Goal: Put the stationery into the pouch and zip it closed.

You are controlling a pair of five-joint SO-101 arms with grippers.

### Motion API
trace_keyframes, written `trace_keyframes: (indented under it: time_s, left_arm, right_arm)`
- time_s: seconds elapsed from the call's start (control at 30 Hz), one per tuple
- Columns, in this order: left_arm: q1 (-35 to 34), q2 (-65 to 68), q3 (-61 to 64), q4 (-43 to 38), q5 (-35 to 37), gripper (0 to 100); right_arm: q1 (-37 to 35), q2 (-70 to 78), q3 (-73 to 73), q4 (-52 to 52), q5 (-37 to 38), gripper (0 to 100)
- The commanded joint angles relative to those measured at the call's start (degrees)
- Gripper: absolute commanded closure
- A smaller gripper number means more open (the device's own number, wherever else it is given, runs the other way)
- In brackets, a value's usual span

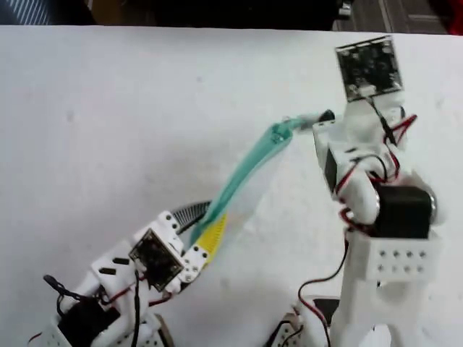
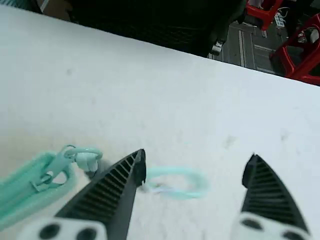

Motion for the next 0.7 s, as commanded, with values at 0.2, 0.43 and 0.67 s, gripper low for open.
trace_keyframes:
  time_s: [0.2, 0.43, 0.67]
  left_arm:
    - [0.7, 0.4, 0.3, 1.3, -0.4, 98]
    - [0.7, 0.4, 0.4, 1.3, -0.4, 98]
    - [0.7, 0.4, 0.4, 1.3, -0.4, 98]
  right_arm:
    - [-22.9, -1.9, -12.6, 7.8, -13.0, 73.0]
    - [-25.6, -1.8, -12.3, 12.8, -21.2, 71.2]
    - [-26.6, 4.8, -12.0, 13.8, -27.8, 71.1]
